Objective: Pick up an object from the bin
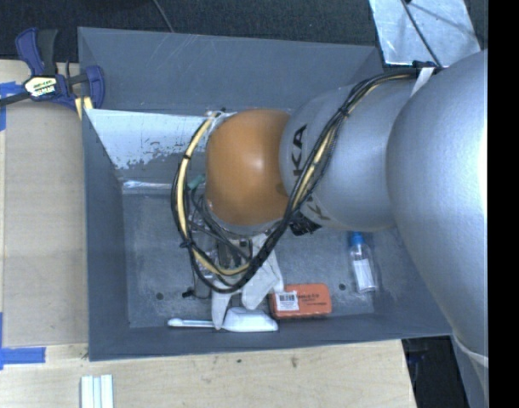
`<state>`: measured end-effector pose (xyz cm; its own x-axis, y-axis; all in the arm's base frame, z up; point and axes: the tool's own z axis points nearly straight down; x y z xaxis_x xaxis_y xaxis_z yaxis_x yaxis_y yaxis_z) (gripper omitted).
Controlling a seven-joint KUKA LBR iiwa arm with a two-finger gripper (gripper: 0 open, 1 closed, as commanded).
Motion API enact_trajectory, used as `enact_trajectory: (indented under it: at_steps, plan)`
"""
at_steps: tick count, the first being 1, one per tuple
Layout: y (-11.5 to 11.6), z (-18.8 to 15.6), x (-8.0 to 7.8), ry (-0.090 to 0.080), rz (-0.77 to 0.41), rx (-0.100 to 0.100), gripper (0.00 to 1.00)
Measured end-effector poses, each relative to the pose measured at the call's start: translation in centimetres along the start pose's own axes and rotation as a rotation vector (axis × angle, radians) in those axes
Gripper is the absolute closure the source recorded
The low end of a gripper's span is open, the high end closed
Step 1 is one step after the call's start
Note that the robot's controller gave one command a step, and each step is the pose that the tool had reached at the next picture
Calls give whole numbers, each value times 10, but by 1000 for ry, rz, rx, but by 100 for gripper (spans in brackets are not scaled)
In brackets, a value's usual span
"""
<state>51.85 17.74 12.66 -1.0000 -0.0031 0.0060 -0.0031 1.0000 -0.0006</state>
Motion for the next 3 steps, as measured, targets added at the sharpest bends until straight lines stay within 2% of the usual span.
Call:
enact_trajectory:
  at_steps: [1,2,3]
  plan:
    - [-1,-5,-2,-8,3,-2,0]
    - [-28,-49,-25,-2,14,-1,0]
    - [-46,-74,-40,-18,6,-2,0]
